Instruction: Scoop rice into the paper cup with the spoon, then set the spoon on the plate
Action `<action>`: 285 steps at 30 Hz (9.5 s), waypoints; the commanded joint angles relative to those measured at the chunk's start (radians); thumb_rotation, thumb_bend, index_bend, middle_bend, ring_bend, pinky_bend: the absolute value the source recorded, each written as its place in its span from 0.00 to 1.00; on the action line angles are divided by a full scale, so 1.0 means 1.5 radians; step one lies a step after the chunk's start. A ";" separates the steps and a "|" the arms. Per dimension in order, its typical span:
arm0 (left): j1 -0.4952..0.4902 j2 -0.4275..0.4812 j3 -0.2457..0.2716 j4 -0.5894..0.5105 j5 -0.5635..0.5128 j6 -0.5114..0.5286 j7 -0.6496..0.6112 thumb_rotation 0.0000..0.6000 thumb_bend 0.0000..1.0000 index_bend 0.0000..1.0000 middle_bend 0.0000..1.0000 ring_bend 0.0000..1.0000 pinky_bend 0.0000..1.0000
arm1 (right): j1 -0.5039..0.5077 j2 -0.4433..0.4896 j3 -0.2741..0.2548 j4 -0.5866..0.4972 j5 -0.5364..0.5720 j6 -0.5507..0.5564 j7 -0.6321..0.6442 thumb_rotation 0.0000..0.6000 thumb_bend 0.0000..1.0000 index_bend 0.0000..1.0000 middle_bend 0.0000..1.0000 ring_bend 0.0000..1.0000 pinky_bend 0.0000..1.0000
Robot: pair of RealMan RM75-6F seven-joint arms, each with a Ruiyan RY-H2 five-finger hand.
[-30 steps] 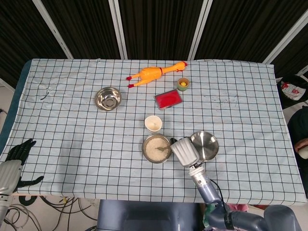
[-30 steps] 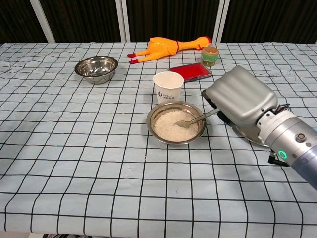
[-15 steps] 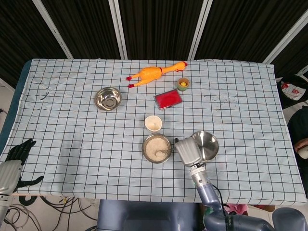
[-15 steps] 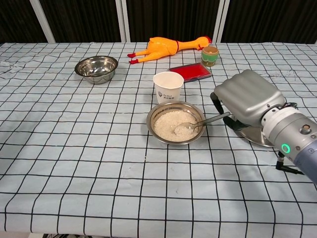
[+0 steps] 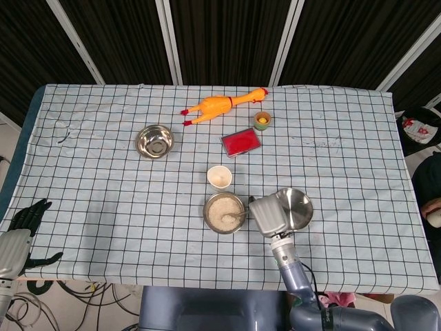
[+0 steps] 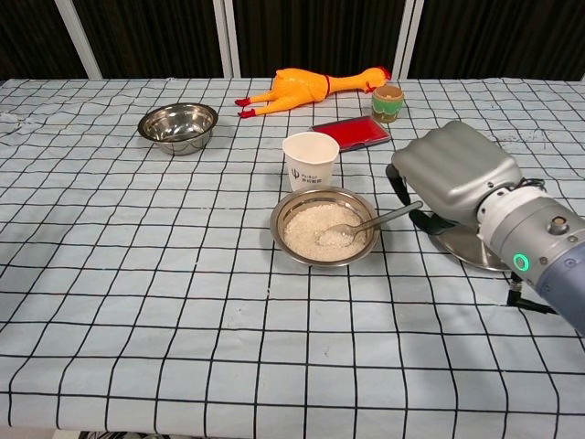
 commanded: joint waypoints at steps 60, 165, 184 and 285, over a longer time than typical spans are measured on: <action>-0.001 0.000 0.000 -0.001 -0.002 -0.002 0.002 1.00 0.01 0.00 0.00 0.00 0.00 | 0.059 0.036 0.073 -0.228 0.322 0.109 -0.019 1.00 0.50 0.68 1.00 1.00 1.00; -0.003 0.005 -0.003 -0.014 -0.022 -0.018 -0.007 1.00 0.01 0.00 0.00 0.00 0.00 | 0.270 0.096 0.188 -0.164 0.577 0.157 0.068 1.00 0.51 0.69 1.00 1.00 1.00; -0.004 0.007 -0.001 -0.016 -0.015 -0.020 -0.020 1.00 0.01 0.00 0.00 0.00 0.00 | 0.309 0.049 0.090 -0.069 0.432 0.162 0.037 1.00 0.51 0.69 1.00 1.00 1.00; 0.001 0.007 0.007 -0.019 -0.006 -0.014 -0.020 1.00 0.01 0.00 0.00 0.00 0.00 | -0.053 0.164 -0.091 -0.037 0.202 0.173 0.185 1.00 0.44 0.45 1.00 1.00 1.00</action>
